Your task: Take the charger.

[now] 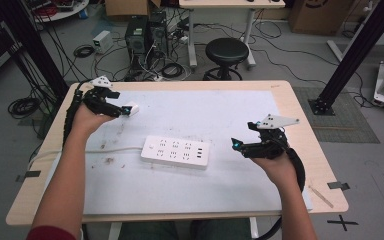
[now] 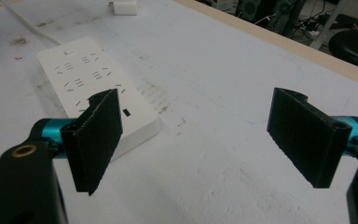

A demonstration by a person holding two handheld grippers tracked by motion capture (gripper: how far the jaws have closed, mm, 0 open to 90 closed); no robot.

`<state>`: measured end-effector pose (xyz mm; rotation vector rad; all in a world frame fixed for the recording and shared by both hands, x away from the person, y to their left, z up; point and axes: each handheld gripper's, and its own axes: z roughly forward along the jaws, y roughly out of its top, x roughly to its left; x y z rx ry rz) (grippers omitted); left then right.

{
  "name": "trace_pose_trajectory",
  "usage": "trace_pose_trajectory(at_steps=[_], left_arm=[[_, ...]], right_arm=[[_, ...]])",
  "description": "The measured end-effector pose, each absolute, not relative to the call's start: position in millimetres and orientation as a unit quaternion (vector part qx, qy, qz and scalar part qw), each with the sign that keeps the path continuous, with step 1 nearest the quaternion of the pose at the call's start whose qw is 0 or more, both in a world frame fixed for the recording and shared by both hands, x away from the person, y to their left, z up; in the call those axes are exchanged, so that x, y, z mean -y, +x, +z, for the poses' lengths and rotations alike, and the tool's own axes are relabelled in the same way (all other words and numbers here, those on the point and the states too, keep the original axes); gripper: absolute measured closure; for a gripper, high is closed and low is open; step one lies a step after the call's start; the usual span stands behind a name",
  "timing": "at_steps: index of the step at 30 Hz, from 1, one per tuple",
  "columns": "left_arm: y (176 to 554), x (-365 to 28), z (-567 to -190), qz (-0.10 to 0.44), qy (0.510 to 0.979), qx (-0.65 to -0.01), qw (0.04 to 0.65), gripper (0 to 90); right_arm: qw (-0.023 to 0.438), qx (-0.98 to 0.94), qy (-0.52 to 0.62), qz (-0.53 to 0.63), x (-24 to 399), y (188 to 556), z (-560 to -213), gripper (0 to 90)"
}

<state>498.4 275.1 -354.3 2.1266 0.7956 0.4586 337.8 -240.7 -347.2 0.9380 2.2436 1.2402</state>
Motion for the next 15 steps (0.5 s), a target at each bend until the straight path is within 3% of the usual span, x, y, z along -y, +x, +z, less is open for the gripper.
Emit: trace_pose_trajectory(at_steps=[8,15], left_arm=[[542.2,-277.0,-397.7,0.165,0.839,-0.360,0.374,15.9],[555.2,-280.5,-423.5,0.158,0.836,-0.374,0.368,15.9]], right_arm=[[0.205,-0.804,0.346,0.439,241.7,339.3,-350.8,18.3],[0.201,-0.805,0.348,0.436,237.7,341.3,-357.5,18.3]])
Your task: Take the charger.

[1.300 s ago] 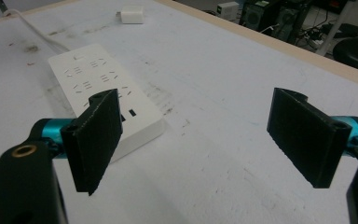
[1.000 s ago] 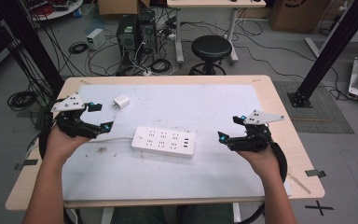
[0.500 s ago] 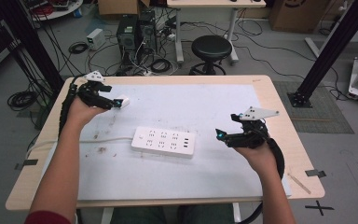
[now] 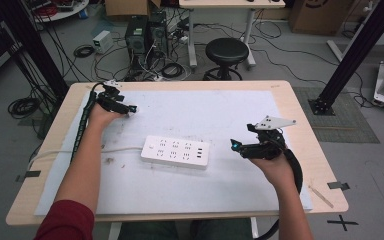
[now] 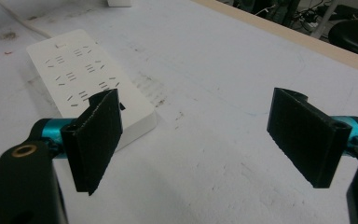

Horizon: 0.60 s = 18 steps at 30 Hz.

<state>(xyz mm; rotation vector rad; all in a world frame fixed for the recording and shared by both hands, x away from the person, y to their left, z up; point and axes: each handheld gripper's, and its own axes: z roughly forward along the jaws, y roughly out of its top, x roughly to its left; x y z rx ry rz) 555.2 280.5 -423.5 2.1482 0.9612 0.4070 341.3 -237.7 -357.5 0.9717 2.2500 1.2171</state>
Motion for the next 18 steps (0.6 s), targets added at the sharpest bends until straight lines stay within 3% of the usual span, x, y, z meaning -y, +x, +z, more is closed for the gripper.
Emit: trace_pose_trajectory(at_steps=[9,18], left_arm=[[558.2,-280.2,-433.6,0.155,0.840,-0.376,0.360,16.0],[559.5,-278.5,-437.5,0.160,0.844,-0.372,0.351,23.4]], right_arm=[[0.198,-0.808,0.347,0.433,231.7,343.7,-356.7,18.3],[0.198,-0.807,0.351,0.432,233.3,343.2,-357.9,18.3]])
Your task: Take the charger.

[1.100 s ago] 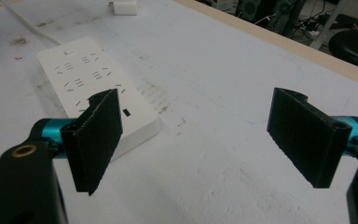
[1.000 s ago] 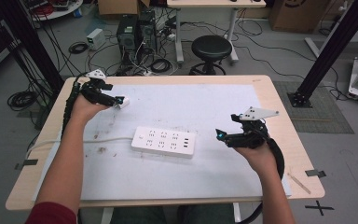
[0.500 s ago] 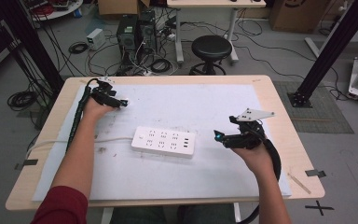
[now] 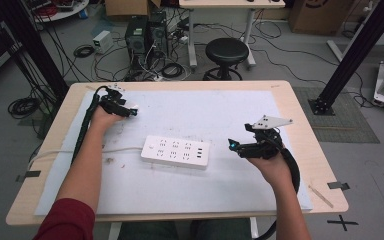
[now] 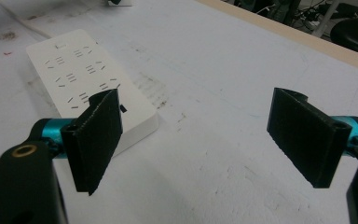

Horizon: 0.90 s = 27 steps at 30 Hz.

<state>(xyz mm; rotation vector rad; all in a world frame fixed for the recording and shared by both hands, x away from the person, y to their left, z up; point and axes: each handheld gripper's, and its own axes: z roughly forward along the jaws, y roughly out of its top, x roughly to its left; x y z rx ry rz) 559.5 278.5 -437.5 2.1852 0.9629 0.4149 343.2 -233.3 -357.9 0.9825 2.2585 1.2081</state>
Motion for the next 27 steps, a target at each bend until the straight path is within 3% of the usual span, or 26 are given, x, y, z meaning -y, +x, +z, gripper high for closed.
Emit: trace_pose_trajectory(at_steps=[12,19,20,27], left_arm=[[560.7,-278.3,-442.5,0.153,0.848,-0.372,0.346,29.9],[560.1,-276.6,-442.4,0.153,0.851,-0.363,0.347,37.1],[559.5,-276.3,-441.7,0.152,0.853,-0.358,0.348,41.7],[556.4,-272.9,-437.6,0.156,0.863,-0.346,0.335,42.4]], right_arm=[[0.198,-0.807,0.351,0.431,234.1,343.8,-357.2,18.3],[0.199,-0.806,0.354,0.431,235.5,343.0,-357.3,18.3],[0.199,-0.805,0.355,0.432,235.5,343.0,-357.2,18.3],[0.196,-0.807,0.350,0.433,233.4,344.0,-355.6,18.3]])
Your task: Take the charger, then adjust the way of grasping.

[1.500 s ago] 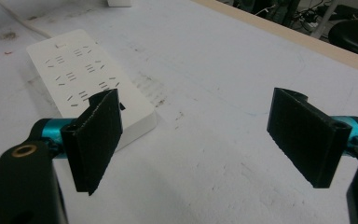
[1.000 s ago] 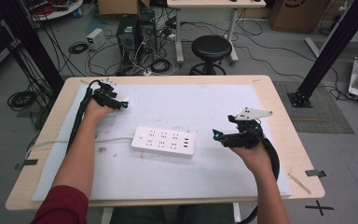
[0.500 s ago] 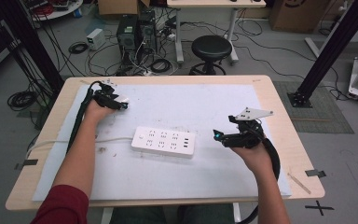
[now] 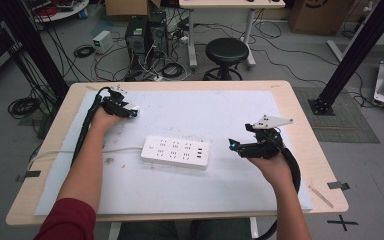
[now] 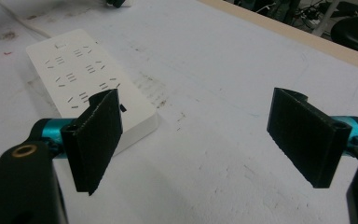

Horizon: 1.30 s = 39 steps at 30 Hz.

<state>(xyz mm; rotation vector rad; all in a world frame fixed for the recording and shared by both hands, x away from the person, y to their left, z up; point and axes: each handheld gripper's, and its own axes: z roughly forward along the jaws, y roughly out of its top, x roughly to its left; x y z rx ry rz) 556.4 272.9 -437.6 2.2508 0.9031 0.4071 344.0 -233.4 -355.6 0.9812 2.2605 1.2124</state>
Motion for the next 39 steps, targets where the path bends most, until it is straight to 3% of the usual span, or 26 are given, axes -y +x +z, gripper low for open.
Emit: trace_pose_trajectory(at_steps=[10,20,27,39], left_arm=[[511.0,-267.1,-383.5,0.187,0.863,-0.295,0.364,42.5],[420.9,-257.9,-330.4,0.195,0.858,-0.248,0.406,42.5],[365.9,-245.6,-321.6,0.199,0.858,-0.188,0.434,42.4],[324.4,-217.2,-331.2,0.196,0.866,-0.121,0.445,42.4]], right_arm=[[0.183,-0.815,0.316,0.449,226.3,337.4,-338.5,18.3],[0.168,-0.822,0.294,0.458,223.3,326.0,-326.6,18.3],[0.142,-0.826,0.281,0.468,216.6,319.0,-324.3,18.3],[0.115,-0.835,0.272,0.465,199.0,319.5,-333.2,18.3]])
